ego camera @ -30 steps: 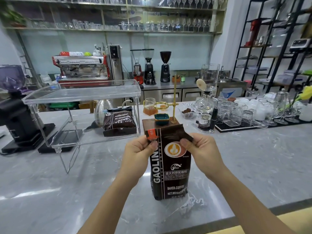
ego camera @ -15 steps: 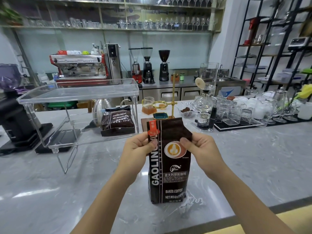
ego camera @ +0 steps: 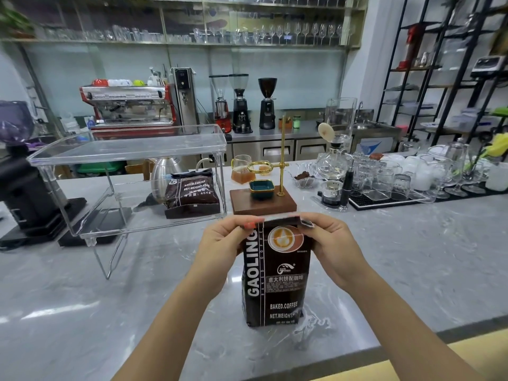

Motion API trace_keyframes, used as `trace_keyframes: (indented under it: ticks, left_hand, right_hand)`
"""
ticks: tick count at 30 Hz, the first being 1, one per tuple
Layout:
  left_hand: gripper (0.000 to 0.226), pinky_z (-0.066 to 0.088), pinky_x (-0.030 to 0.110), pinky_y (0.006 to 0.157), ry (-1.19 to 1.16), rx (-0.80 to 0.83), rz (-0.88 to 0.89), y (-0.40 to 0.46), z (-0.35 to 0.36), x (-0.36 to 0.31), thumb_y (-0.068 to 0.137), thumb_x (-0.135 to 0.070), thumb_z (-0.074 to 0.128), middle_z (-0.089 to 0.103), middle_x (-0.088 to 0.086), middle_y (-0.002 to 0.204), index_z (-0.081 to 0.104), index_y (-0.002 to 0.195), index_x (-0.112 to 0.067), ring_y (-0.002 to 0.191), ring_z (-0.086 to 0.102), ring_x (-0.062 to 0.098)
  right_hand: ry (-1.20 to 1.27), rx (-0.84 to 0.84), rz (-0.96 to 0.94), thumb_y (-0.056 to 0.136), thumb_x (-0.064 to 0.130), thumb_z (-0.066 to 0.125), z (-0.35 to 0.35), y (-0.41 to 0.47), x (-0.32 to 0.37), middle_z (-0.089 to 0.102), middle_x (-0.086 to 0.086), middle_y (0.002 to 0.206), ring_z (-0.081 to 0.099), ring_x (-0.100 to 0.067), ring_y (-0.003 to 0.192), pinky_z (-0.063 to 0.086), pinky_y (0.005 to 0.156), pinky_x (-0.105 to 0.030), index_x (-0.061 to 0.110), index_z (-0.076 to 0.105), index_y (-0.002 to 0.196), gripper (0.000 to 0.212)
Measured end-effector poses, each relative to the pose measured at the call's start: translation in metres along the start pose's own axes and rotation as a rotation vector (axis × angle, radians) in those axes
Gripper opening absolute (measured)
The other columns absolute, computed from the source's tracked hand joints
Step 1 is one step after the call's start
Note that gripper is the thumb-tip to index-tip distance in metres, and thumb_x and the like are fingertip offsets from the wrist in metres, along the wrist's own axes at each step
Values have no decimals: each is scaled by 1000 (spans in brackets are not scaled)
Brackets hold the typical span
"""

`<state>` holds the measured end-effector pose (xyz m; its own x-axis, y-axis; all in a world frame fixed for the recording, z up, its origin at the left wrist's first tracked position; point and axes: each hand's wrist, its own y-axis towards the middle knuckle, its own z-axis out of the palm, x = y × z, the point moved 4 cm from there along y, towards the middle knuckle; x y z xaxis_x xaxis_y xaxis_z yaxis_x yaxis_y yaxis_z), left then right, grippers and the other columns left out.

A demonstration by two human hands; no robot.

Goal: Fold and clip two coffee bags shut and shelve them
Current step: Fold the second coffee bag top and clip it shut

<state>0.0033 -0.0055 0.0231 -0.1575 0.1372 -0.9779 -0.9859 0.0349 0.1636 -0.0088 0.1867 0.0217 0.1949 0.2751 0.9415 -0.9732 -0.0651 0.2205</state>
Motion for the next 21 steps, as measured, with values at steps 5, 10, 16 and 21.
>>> trace_keyframes:
  ticks: [5, 10, 16, 21]
  left_hand:
    - [53, 59, 18, 70, 16, 19, -1, -4, -3, -1, 95, 12, 48, 81, -1, 81, 83, 77, -23, 76, 75, 8]
    - [42, 57, 19, 74, 26, 71, -6, -3, -7, -3, 94, 7, 52, 80, 4, 88, 83, 86, -20, 81, 74, 12]
    - [53, 56, 25, 83, 3, 138, -22, -6, -10, -2, 95, 10, 34, 79, 8, 97, 81, 93, -14, 88, 72, 16]
    - [20, 56, 25, 74, -4, 112, -28, -9, -8, -9, 88, -17, 64, 79, 14, 95, 80, 92, -6, 82, 72, 20]
  right_hand:
    - [-17, 72, -21, 91, -16, 40, 1, -2, 5, 78, -8, 81, 73, -17, 76, 57, 67, -22, 12, 80, 75, 51]
    - [0, 80, -36, 76, 7, 39, -3, -3, 5, 78, -15, 86, 70, -23, 83, 56, 72, -27, 5, 80, 77, 41]
    - [-158, 31, -119, 90, 8, 65, 1, -10, 9, 79, -7, 80, 70, -20, 76, 55, 74, -29, 15, 82, 78, 21]
    - [-212, 63, -125, 85, -6, 66, 3, -14, 14, 78, 1, 72, 69, -4, 63, 54, 61, -15, 7, 77, 85, 17]
